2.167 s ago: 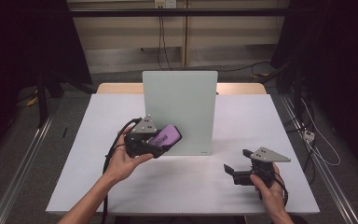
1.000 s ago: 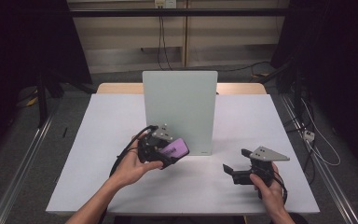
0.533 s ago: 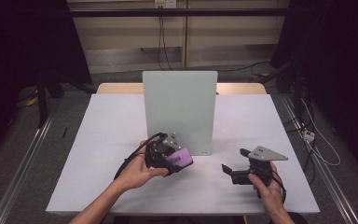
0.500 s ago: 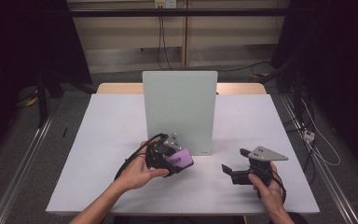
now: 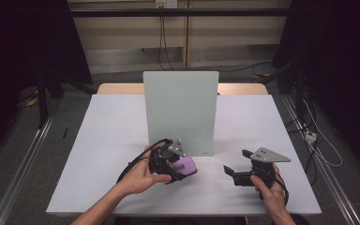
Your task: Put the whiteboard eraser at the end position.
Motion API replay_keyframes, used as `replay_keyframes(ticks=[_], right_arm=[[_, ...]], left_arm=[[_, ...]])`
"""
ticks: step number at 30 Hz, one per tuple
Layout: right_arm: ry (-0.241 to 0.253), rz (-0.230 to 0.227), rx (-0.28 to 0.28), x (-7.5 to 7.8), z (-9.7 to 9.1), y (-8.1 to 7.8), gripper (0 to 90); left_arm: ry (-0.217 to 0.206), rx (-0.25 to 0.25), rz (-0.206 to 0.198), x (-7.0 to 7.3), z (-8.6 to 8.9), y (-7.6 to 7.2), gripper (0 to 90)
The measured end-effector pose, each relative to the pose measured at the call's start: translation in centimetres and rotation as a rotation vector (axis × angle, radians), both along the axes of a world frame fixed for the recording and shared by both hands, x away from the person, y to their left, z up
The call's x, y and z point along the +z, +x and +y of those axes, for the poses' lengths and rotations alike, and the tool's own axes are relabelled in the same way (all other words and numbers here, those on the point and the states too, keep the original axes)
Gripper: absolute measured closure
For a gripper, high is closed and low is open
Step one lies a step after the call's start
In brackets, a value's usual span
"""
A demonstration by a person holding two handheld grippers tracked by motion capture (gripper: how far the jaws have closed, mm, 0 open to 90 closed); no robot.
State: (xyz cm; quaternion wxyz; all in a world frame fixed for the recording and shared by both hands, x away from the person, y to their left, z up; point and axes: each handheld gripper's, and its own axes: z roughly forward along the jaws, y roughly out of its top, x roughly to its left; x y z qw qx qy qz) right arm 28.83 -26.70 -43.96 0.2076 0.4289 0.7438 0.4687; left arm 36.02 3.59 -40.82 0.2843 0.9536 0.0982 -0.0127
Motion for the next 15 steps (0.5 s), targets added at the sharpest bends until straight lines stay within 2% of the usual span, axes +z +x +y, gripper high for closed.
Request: replay_keyframes(ticks=[9,10,11,15], right_arm=[[0.000,0.001,0.000,0.00,-0.02,0.00,4.8],[0.000,0.000,0.000,0.00,-0.01,0.00,4.8],[0.000,0.000,0.000,0.00,0.00,0.00,4.8],[0.000,0.001,0.000,0.01,-0.03,-0.01,4.8]], left_arm=[[0.026,-0.014,0.022,-0.63,-0.53,-0.04,41.1],[0.018,-0.009,0.033,-0.76,-0.59,-0.12,41.0],[0.032,-0.023,0.028,-0.74,-0.59,-0.03,41.0],[0.039,-0.016,0.029,-1.00,-0.71,-0.04,41.1]])
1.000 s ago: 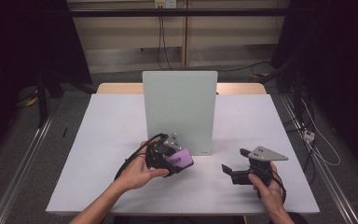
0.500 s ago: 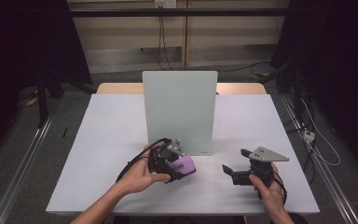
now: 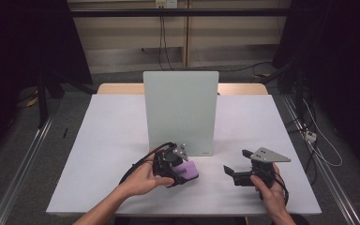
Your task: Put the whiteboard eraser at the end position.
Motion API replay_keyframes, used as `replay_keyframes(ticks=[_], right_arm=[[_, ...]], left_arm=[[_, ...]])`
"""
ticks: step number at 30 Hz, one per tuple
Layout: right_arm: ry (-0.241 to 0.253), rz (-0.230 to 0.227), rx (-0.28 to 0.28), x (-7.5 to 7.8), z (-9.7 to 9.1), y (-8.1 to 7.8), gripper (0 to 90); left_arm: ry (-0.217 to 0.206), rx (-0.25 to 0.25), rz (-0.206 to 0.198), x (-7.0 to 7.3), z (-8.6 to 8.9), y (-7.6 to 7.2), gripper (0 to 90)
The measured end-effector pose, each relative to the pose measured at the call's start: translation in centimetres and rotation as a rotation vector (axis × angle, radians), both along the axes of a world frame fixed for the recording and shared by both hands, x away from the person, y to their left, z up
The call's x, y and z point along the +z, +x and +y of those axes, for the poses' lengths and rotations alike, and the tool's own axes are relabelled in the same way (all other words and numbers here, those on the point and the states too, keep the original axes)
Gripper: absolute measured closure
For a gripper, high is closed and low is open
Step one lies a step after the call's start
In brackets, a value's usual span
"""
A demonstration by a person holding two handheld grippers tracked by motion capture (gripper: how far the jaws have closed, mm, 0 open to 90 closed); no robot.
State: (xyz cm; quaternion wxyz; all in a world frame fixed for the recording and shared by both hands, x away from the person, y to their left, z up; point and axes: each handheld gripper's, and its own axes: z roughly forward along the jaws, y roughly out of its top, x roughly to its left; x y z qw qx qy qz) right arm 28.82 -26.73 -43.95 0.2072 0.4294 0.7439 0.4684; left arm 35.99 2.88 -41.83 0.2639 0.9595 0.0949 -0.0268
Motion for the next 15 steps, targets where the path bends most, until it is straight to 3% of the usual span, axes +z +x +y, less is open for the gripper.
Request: replay_keyframes(ticks=[2,13,14,15], right_arm=[[0.000,-0.001,0.001,0.00,0.00,0.00,4.8],[0.003,0.001,-0.001,-0.02,0.05,0.01,4.8],[0.002,0.001,-0.003,-0.02,0.04,0.02,4.8],[0.003,0.001,-0.001,-0.02,0.06,0.02,4.8]], left_arm=[[0.022,-0.006,0.004,-0.09,-0.03,0.11,41.0],[0.025,-0.009,0.016,-0.68,-0.23,0.26,40.9],[0.036,-0.003,-0.001,-0.67,-0.26,0.18,40.9],[0.017,-0.005,0.010,-0.84,-0.27,0.20,40.9]])
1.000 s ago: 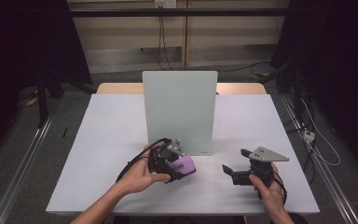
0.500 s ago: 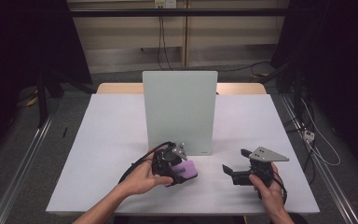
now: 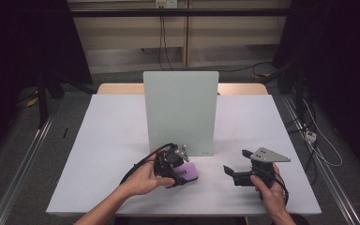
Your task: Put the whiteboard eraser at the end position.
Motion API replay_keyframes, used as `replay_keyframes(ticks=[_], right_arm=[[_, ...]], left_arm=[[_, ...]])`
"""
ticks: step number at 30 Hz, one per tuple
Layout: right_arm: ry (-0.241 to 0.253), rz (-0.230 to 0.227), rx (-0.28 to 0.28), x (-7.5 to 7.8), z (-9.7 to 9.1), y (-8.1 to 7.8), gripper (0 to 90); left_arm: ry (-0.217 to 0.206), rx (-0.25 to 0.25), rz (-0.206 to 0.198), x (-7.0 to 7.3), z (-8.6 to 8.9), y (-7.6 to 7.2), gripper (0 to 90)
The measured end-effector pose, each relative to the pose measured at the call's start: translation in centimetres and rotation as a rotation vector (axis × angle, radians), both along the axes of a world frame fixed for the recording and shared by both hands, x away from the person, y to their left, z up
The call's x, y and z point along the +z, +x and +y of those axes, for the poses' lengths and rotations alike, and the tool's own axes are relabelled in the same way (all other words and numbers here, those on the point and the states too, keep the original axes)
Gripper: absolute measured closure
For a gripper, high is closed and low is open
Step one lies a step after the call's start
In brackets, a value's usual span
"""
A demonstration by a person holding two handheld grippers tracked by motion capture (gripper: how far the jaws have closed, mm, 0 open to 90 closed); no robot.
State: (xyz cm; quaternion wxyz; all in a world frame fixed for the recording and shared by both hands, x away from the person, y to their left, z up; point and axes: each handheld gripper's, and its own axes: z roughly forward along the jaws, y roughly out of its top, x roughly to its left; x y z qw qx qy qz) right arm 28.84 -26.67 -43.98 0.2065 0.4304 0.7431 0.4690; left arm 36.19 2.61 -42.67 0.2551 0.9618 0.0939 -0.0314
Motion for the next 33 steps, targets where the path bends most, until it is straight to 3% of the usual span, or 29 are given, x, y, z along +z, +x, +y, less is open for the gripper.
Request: replay_keyframes(ticks=[13,15,17,22,27,33], right_arm=[[-0.003,0.002,0.000,0.0,0.0,0.0,4.8],[-0.003,0.002,0.001,0.0,0.0,0.0,4.8],[-0.003,0.003,0.001,0.0,0.0,0.0,4.8],[-0.004,0.000,-0.001,0.0,0.0,0.0,4.8],[-0.004,0.000,0.001,0.0,0.0,0.0,4.8],[-0.004,-0.003,0.002,0.0,0.0,0.0,4.8]], left_arm=[[-0.002,0.006,0.009,-0.6,-0.2,0.0,40.1],[-0.016,-0.006,0.034,-0.7,-0.2,0.1,40.0],[-0.003,0.004,0.008,-0.7,-0.2,0.0,39.9],[-0.004,0.003,-0.006,-0.8,-0.2,-0.1,39.2],[-0.016,-0.003,-0.041,-1.0,-0.3,-0.4,31.7],[-0.031,0.011,-0.039,-1.2,-0.5,-0.4,20.4]])
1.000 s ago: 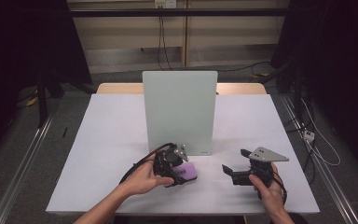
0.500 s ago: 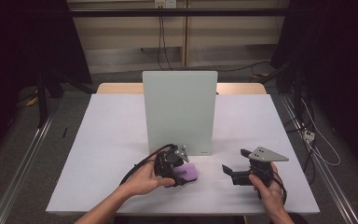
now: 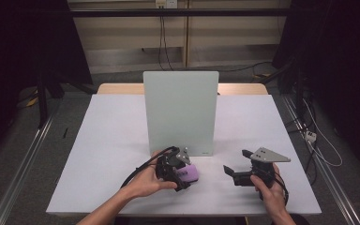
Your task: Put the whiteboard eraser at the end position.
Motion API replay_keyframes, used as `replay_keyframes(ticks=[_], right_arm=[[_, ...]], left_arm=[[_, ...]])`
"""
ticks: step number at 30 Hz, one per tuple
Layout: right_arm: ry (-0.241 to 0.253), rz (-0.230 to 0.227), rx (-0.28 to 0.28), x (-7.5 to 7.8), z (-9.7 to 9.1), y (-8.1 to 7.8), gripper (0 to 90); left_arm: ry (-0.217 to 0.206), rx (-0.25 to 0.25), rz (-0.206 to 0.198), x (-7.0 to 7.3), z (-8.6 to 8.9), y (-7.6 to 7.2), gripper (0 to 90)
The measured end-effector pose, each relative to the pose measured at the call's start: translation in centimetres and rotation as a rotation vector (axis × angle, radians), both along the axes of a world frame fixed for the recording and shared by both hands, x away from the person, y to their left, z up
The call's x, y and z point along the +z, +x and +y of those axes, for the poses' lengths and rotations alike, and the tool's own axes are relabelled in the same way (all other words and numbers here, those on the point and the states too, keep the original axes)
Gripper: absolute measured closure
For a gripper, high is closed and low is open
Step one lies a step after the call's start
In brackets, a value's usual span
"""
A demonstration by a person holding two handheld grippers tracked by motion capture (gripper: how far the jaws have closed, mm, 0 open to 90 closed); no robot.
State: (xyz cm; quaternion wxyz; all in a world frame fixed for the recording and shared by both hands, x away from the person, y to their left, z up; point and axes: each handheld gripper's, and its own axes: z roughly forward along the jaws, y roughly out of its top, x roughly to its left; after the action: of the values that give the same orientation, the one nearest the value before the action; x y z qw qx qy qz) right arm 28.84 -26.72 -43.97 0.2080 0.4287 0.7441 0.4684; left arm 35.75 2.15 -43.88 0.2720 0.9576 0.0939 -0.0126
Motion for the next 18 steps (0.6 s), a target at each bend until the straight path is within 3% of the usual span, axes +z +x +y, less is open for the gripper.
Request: replay_keyframes(ticks=[5,7,13,18], right_arm=[[0.001,0.001,0.001,0.0,0.0,0.0,4.8],[0.001,0.001,0.001,0.0,0.0,0.0,4.8],[0.001,0.001,0.001,0.0,0.0,0.0,4.8],[0.001,0.001,0.000,0.0,0.0,0.0,4.8]], left_arm=[[-0.005,0.008,-0.008,-0.1,-0.1,-0.1,11.6],[-0.038,0.023,-0.007,0.0,0.1,-0.2,9.8],[-0.080,0.074,0.000,0.5,0.7,0.3,6.9],[-0.164,0.111,0.005,1.2,1.5,0.7,6.9]])
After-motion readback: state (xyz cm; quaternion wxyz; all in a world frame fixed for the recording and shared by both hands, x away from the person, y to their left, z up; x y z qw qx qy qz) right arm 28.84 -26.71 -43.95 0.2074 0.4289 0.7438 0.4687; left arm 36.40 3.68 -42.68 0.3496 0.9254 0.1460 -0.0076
